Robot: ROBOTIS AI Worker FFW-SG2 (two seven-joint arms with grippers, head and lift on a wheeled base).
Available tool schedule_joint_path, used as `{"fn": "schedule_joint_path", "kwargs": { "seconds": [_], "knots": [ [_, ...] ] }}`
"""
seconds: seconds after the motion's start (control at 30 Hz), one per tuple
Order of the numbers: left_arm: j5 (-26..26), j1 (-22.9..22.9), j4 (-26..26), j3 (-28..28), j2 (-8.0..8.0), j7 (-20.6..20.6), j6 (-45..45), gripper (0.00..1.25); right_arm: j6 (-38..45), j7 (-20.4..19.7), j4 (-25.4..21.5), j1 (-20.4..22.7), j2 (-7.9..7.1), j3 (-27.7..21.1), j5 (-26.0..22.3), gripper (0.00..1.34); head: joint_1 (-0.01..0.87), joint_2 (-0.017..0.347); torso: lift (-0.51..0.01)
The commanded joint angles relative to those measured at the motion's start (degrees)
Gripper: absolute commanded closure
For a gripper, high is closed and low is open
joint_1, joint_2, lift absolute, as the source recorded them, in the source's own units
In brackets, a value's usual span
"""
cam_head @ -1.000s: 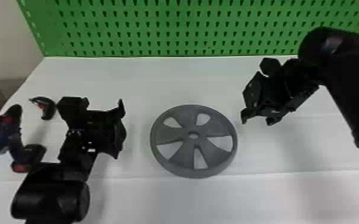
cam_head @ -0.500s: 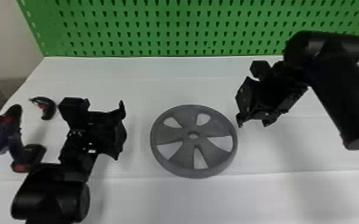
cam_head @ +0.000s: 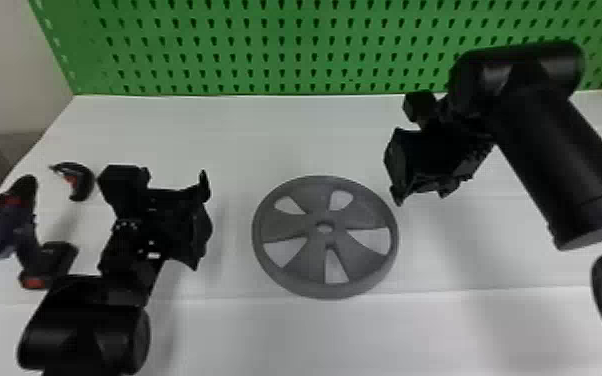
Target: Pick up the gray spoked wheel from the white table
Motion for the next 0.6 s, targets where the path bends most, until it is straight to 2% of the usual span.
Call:
{"fn": "schedule_joint_path", "kwargs": {
  "seconds": [0.0, 0.13, 0.23, 0.3, 0.37, 0.43, 0.57],
  "knots": [
    [0.01, 0.02, 0.0, 0.0, 0.0, 0.0, 0.01, 0.13, 0.08, 0.0, -0.43, 0.82, 0.06, -0.22, -1.78, 0.37, 0.767, 0.035, -0.107],
    [0.01, 0.11, -0.09, 0.0, 0.0, 0.0, 0.1, 0.13, -1.58, 0.0, -0.34, 1.44, -0.2, -0.48, -4.06, 0.37, 0.767, 0.035, -0.107],
    [-0.08, 0.02, -0.09, 0.0, 0.0, 0.0, 0.1, 0.13, -4.31, 0.0, 0.27, 1.44, -0.2, -1.27, -4.06, 0.37, 0.767, 0.035, -0.107],
    [0.01, 0.11, 0.0, 0.09, 0.0, 0.0, 0.18, 0.13, -7.47, -0.09, 3.0, 1.44, 0.15, -4.17, -5.73, 0.37, 0.767, 0.035, -0.107],
    [0.01, 0.11, -0.09, 0.09, 0.0, -0.08, 0.18, 0.13, -11.69, -0.09, 7.21, 1.44, 0.06, -6.99, -10.48, 0.37, 0.767, 0.035, -0.107],
    [0.01, 0.11, 0.0, 0.0, 0.0, -0.08, 0.18, 0.13, -14.41, -0.09, 8.88, 1.53, -0.29, -7.6, -13.56, 0.37, 0.767, 0.035, -0.107],
    [0.01, 0.28, -0.09, 0.26, 0.0, -0.08, 0.18, 0.13, -16.61, -0.09, 8.71, 1.7, 0.06, -9.36, -12.41, 0.37, 0.767, 0.035, -0.107]
  ]
}}
